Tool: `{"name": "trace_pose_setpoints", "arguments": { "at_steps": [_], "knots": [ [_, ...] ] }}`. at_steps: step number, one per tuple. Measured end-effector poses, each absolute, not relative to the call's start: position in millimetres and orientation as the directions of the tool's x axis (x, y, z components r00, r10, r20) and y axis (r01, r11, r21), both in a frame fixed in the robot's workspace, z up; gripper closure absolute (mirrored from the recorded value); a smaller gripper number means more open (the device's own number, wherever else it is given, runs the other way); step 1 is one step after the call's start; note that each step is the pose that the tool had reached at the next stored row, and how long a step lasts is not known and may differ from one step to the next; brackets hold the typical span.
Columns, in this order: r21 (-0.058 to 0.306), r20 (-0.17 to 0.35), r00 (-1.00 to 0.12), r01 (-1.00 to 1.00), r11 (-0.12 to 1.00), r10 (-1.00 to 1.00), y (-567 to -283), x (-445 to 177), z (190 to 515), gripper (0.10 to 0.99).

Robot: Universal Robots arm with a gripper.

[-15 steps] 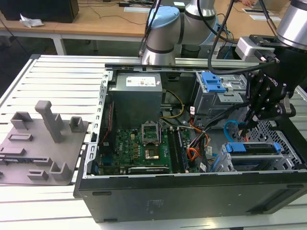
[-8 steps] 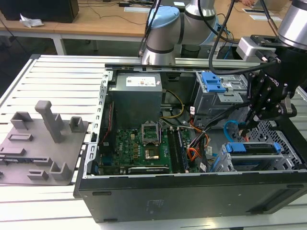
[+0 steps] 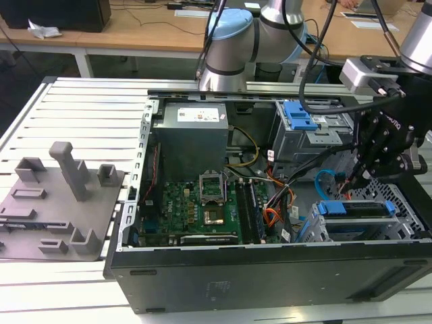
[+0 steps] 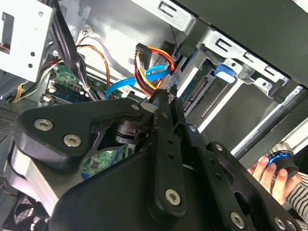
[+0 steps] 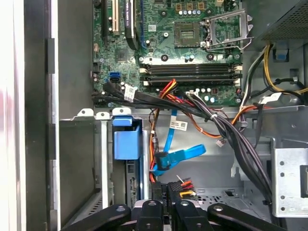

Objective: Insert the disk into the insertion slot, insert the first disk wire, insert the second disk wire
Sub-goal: 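Insert the first disk wire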

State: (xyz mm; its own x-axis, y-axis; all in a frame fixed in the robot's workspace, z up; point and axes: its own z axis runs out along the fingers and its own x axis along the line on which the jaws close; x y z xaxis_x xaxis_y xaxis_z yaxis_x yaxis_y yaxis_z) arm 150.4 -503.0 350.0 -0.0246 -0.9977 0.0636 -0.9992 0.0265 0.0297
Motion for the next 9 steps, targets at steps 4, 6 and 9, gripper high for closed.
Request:
{"name": "trace_pose_setpoints", "arguments": {
  "at_steps": [4,6,9],
  "knots": [
    [0.03,0.064,-0.025,-0.999,0.027,-0.998,-508,150,350,0.922],
    [0.03,0.064,-0.025,-0.999,0.027,-0.998,-512,150,350,0.922],
    [0.03,0.064,-0.025,-0.999,0.027,-0.998,-515,150,350,0.922]
  ]
}}
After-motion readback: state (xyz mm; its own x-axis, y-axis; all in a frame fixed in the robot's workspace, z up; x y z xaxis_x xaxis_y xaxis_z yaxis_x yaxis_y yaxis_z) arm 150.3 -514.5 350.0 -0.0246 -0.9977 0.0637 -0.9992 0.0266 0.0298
